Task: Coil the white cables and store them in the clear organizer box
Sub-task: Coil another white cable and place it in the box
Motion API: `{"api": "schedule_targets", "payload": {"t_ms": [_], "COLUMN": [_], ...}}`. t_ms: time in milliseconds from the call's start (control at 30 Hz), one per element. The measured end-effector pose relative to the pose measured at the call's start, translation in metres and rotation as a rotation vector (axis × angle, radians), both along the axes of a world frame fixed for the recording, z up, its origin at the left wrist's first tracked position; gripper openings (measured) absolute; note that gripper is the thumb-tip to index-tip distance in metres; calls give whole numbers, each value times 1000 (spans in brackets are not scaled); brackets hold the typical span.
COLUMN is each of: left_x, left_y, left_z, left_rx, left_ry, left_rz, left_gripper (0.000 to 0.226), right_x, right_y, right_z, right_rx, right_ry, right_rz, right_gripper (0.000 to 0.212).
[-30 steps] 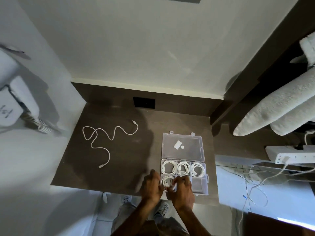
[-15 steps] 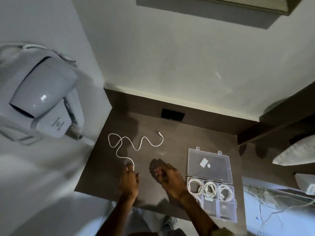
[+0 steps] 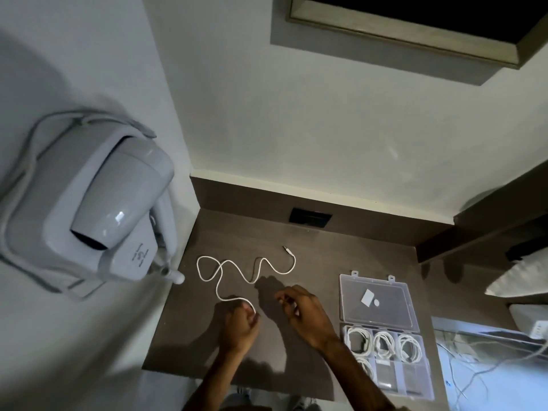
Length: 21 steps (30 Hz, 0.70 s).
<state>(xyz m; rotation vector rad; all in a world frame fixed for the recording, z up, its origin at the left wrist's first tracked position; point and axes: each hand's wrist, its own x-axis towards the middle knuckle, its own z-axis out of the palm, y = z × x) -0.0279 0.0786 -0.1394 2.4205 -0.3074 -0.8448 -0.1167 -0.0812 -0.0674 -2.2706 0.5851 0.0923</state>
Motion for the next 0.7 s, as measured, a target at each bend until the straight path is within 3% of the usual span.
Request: {"api": "schedule_targets", "payload": {"t_ms": [100, 167, 333, 400, 467, 533, 600, 700], "left_x": [-8, -9, -11, -10, -8, -6, -1, 5], "left_y": [-2, -2, -5, -6, -5, 1, 8, 12], "left_z": [-3, -8, -16, -9, 8, 36, 65, 106], "left_rx": [188, 327, 332, 221, -37, -324, -542, -790], "left_ry": [-110, -235, -246, -66, 260, 554, 730, 850], "left_rz": [-60, -141, -290, -206, -15, 157, 245, 250], "left_gripper": [55, 64, 32, 25, 11, 19, 15, 19], "right_x": [9, 9, 0, -4, -4, 1, 8, 14], "right_y": [11, 20, 36, 31, 20, 9, 0, -15], "right_z": [-5, -14, -26, -27, -25, -17, -5, 10], "right_rx": [32, 70, 56, 34, -31, -112, -145, -66], "right_ry": [49, 101, 135, 130, 134, 67, -117, -320], "right_rz": [-26, -70, -84, 28, 180, 322, 426, 392], "right_gripper": [30, 31, 37, 45, 62, 73, 68, 49]}}
